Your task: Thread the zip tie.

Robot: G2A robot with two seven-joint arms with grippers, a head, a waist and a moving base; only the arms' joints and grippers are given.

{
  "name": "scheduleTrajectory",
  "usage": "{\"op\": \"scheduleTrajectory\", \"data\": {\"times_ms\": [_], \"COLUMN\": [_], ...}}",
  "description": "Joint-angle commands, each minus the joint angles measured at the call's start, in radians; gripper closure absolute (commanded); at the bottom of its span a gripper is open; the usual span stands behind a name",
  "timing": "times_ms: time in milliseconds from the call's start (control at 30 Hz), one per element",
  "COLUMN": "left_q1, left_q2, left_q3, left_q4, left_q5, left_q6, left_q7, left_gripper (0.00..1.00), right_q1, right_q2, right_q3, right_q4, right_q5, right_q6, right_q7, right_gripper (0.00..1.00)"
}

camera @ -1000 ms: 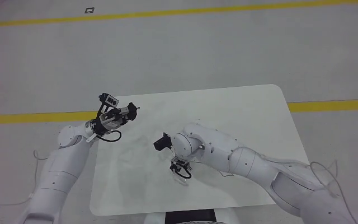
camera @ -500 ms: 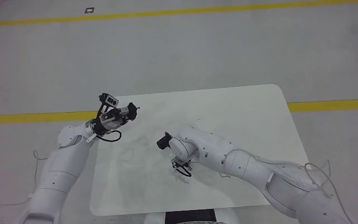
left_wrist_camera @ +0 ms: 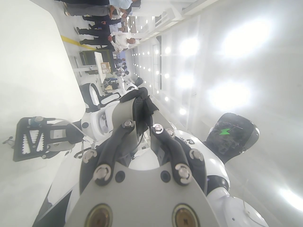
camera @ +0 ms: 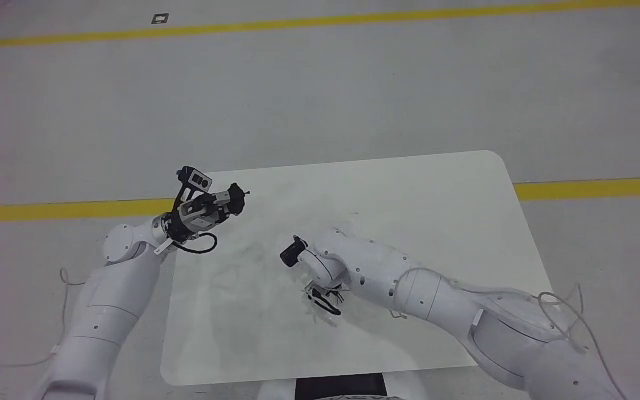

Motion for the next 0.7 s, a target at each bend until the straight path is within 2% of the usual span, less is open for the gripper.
{"op": "scheduleTrajectory", "data": {"times_ms": [0, 267, 467, 667], "left_q1": [0.000, 0.000, 0.000, 0.000], "left_q2": [0.000, 0.000, 0.000, 0.000], "left_q3": [0.000, 0.000, 0.000, 0.000], "left_q4": [0.000, 0.000, 0.000, 0.000], "left_q5": [0.000, 0.000, 0.000, 0.000], "left_q6": [0.000, 0.000, 0.000, 0.000], "left_q7": [0.000, 0.000, 0.000, 0.000], "left_gripper": [1.00, 1.00, 1.00, 1.00], "right_q1": [-0.003, -0.012, -0.023, -0.028], "right_q2": [-0.001, -0.005, -0.001, 0.008], "right_q3": [-0.005, -0.012, 0.027, 0.040], "right_q4": [-0.003, -0.023, -0.029, -0.033], "right_q5": [-0.041, -0.080, -0.036, -0.093], "right_q6": [0.001, 0.001, -0.008, 0.001], "right_q7": [0.011, 0.011, 0.007, 0.011], "right_gripper": [1.00, 1.00, 1.00, 1.00]}}
